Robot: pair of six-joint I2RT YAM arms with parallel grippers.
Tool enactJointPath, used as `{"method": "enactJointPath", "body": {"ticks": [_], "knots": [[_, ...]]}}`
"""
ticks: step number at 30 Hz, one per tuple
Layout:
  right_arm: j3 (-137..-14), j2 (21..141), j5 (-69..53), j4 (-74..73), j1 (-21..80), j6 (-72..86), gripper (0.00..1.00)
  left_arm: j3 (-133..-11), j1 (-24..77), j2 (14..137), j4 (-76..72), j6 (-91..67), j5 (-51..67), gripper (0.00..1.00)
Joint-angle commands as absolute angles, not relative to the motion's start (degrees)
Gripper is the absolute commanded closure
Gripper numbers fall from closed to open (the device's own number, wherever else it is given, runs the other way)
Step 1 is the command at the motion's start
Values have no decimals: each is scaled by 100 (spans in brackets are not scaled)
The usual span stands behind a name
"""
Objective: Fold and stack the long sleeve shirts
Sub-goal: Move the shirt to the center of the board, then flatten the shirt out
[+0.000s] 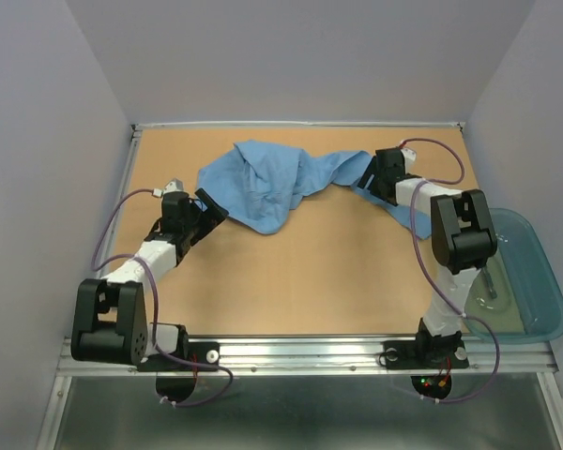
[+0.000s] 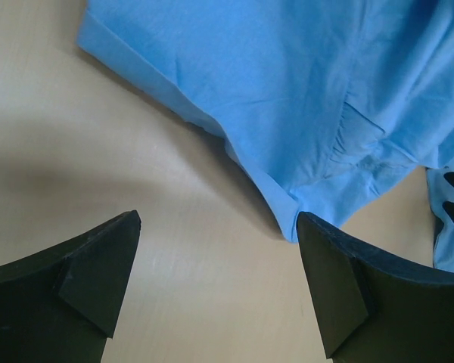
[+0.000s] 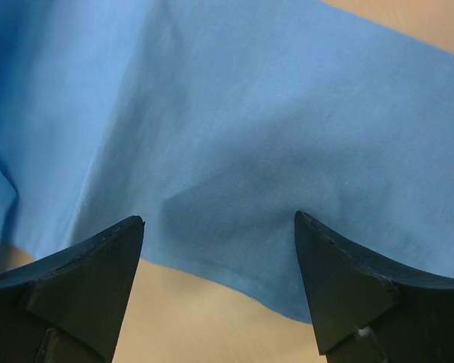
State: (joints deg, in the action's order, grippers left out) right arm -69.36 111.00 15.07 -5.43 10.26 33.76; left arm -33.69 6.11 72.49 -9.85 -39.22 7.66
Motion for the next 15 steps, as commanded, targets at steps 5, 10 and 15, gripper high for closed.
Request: {"method": "enactJointPath", "body": {"ticks": [5, 10, 15], "knots": [[-8199, 11971, 1371, -193, 729, 2770, 14, -3779, 475, 7989, -1643, -4473, 343, 7], [-8052, 11208, 431, -132, 860, 2435, 13, -3841, 422, 8340, -1872, -4614, 273, 8], [-7163, 10241, 439, -70, 1362, 2101, 11, -4069, 343, 8789, -2109, -4737, 290, 14]]}}
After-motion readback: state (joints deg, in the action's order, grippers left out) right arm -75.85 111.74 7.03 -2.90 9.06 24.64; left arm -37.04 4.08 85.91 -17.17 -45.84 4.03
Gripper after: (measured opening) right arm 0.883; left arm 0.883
